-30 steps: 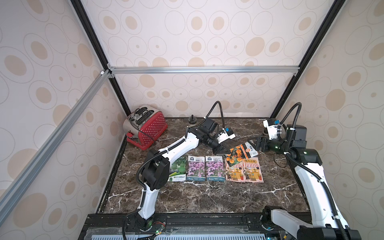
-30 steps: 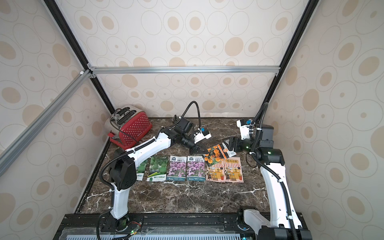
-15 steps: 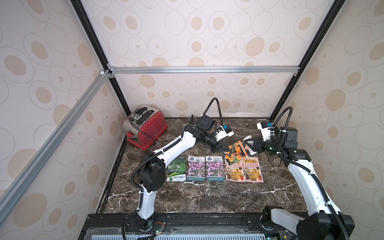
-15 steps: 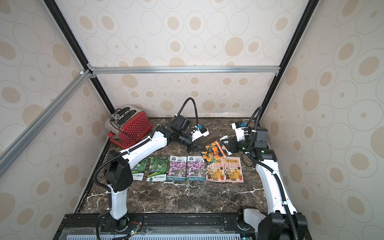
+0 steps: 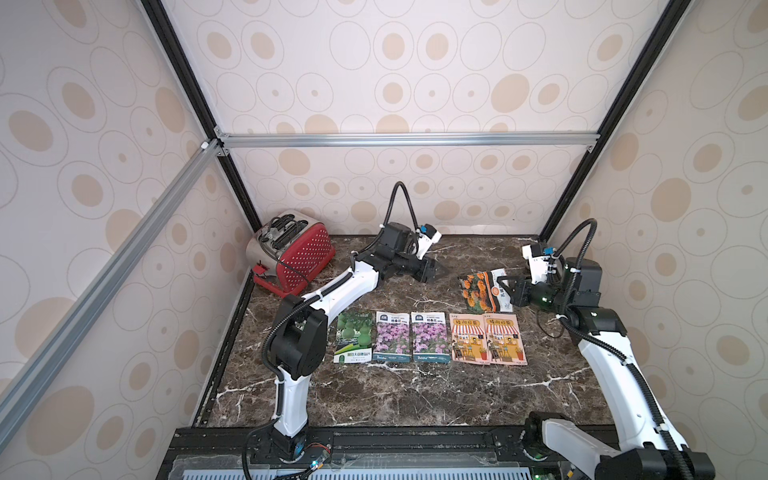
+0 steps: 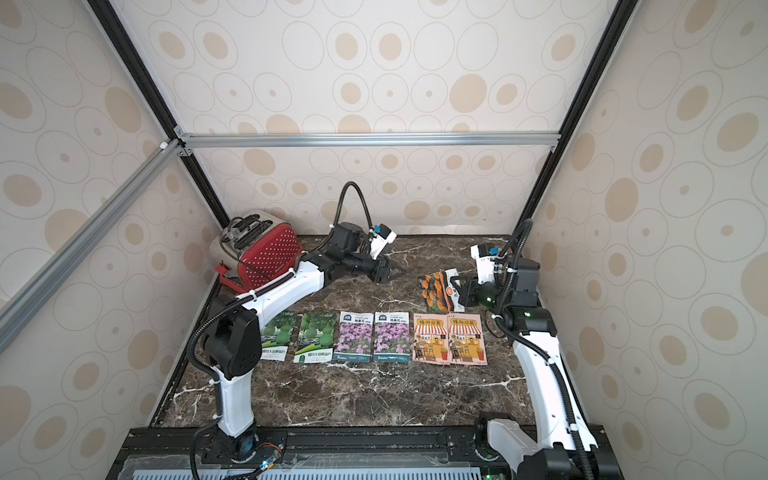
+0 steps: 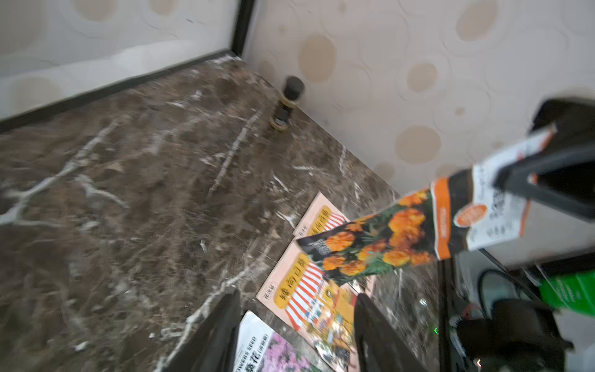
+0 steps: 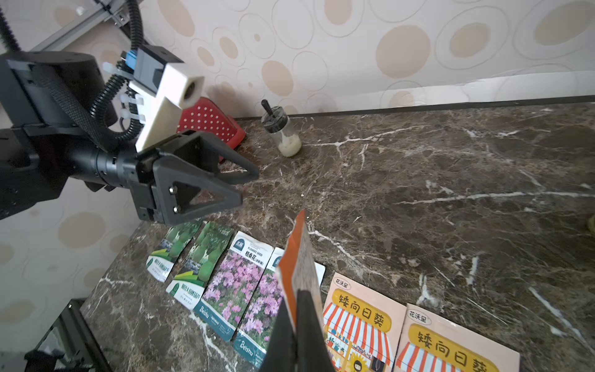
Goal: Arrange the seed packets in a row
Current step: Place the seed packet at the center of the board.
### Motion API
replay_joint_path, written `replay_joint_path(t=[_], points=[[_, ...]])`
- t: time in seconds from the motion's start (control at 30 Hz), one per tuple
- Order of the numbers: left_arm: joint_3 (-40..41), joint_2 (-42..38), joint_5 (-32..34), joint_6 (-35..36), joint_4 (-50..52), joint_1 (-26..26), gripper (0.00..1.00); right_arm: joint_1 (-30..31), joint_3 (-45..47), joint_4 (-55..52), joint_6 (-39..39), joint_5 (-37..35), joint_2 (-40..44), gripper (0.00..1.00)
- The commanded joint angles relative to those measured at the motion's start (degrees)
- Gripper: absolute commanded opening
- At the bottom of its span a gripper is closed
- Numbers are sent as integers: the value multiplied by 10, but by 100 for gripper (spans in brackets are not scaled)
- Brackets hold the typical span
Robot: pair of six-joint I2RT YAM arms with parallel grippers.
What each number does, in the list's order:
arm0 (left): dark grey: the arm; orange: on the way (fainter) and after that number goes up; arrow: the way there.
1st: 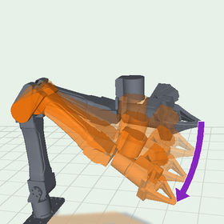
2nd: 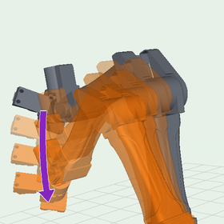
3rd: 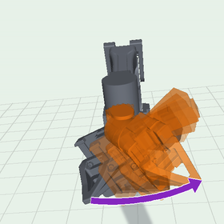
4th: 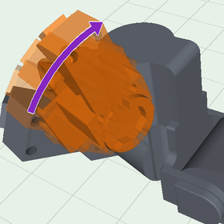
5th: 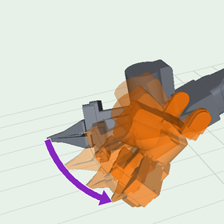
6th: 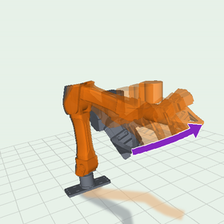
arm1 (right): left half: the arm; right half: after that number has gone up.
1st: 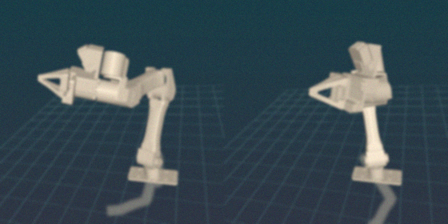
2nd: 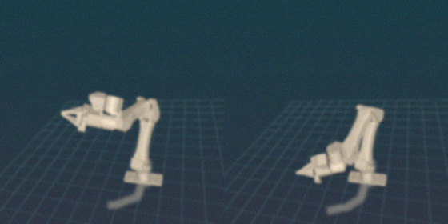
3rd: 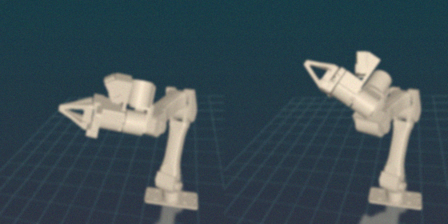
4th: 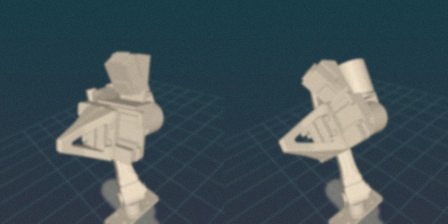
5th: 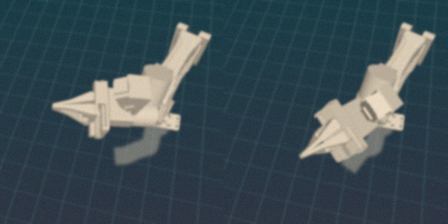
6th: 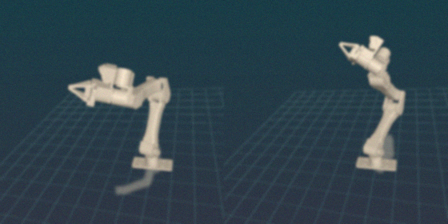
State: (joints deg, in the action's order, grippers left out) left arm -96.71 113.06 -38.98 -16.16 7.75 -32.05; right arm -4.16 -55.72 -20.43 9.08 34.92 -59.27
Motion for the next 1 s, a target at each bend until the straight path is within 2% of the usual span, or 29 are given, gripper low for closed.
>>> replay_joint_path(t=[0.0,0.17,0.33,0.47,0.6,0.77,0.97], points=[[-7,-17,66,-185,-120,12,69,9,34,68,114,-80,33,0],[51,-35,123,-330,-214,0,73,48,57,101,215,-219,76,0],[106,-63,162,-406,-250,-30,75,80,71,124,280,-339,111,0],[165,-90,198,-481,-295,-53,75,91,88,166,330,-396,133,0],[188,-91,204,-534,-345,-78,76,104,89,191,371,-429,125,0],[184,-62,203,-591,-414,-112,76,141,83,216,405,-477,110,0],[152,-18,200,-661,-462,-140,76,180,69,233,408,-511,94,0]])
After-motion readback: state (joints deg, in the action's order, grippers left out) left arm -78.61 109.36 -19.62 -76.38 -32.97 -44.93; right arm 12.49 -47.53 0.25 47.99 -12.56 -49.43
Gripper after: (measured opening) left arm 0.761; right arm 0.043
